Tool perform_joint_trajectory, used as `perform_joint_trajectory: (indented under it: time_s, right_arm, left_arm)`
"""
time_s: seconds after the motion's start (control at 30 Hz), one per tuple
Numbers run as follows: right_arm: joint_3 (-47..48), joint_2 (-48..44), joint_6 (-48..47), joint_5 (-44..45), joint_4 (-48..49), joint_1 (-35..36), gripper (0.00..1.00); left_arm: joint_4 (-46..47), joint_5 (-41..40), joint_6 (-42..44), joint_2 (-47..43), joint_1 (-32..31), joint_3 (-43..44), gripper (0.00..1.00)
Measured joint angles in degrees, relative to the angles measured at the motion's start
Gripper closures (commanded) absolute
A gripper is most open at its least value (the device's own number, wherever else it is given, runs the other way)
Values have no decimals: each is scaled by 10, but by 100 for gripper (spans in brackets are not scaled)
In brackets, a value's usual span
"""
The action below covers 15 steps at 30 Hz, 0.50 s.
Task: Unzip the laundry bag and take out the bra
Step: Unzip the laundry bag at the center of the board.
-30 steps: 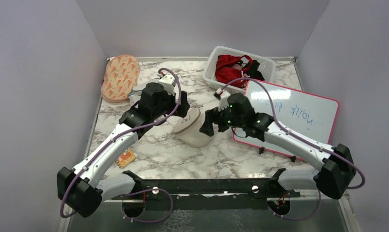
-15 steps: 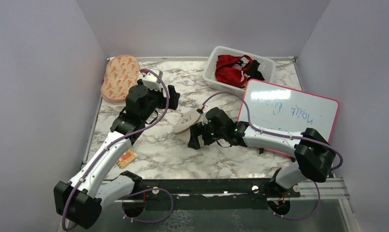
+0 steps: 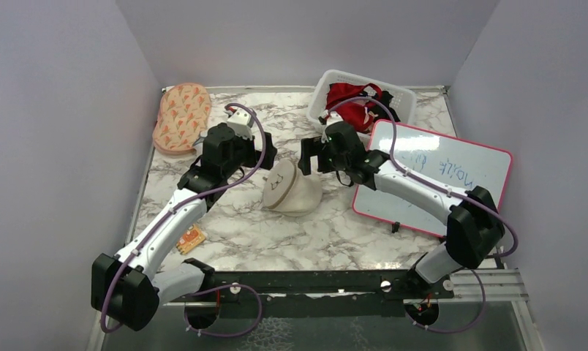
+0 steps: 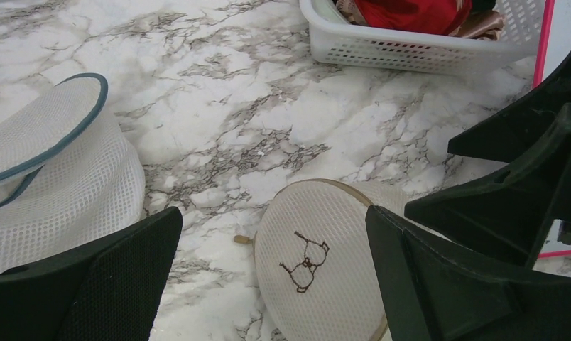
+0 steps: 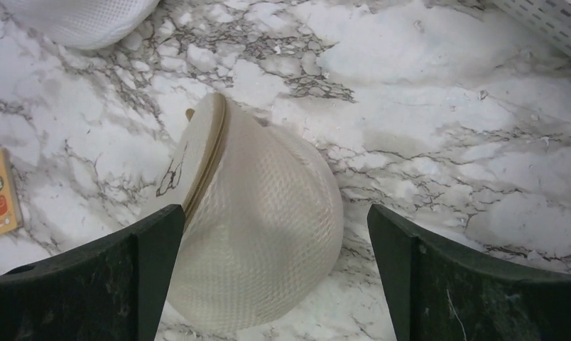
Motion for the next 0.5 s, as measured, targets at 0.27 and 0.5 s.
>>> perform_joint_trajectory:
  time_s: [0.27,0.5]
  right_arm:
    - [-68,-79,22,-45,-9,68,4]
    - [-76,-48,105,-71,14,155,31]
  left_arm:
    - [-3,-1,0,8,3,1,2]
    - [-4,-1,-2,9,7,1,2]
